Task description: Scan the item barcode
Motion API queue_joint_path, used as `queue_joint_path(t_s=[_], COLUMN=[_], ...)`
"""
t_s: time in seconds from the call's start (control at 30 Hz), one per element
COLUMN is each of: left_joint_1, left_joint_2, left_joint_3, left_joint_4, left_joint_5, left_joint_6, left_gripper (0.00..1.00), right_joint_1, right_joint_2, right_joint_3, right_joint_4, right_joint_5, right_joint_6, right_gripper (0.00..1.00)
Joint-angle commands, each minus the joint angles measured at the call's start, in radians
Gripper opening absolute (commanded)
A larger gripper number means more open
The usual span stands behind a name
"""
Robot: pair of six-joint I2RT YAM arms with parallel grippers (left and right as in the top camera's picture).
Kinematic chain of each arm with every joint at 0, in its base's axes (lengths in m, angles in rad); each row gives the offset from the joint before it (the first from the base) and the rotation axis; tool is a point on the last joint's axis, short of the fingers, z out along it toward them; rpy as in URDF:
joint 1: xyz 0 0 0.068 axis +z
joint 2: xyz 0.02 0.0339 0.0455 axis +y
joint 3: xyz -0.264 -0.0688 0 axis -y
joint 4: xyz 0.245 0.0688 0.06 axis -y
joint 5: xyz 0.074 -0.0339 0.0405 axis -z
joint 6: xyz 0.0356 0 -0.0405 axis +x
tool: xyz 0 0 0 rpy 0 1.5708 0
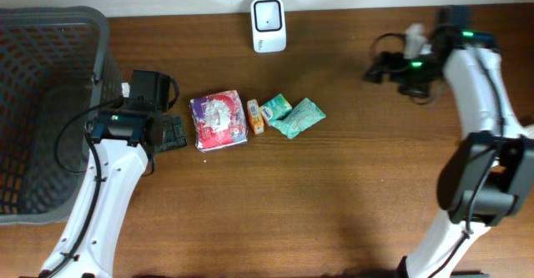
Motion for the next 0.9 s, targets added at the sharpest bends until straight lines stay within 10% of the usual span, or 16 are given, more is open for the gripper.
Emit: queue_joint_path(t_s=[0.0,0.17,0.47,0.87], left_joint_1=[0.004,0.004,0.004,0.004], left_joint_2=[-0.004,-0.004,-0.004,-0.004], left_joint_3=[-0.001,-0.001,-0.001,-0.001], left_joint_4=[0.002,0.002,0.002,0.002], left_joint_5=[0.0,0.0,0.0,0.0], left_joint_6=[-0.011,-0.011,-0.011,-0.011], left_gripper=[0.99,0.99,0.99,0.99], right_joint_1=[0.174,0.351,0.504,0.412], right_joint_2=[0.008,0.059,0.059,0.026], right_joint_3=[-0.011,-0.058,-0.216,-0.137], right_joint_4=[0.012,0.011,0.222,-0.01], right_joint_5=[0.103,0.08,0.29,0.329], right_joint_6=[-0.035,0.456,0.692,0.338], right_gripper=[0.99,0.95,0.61,0.47])
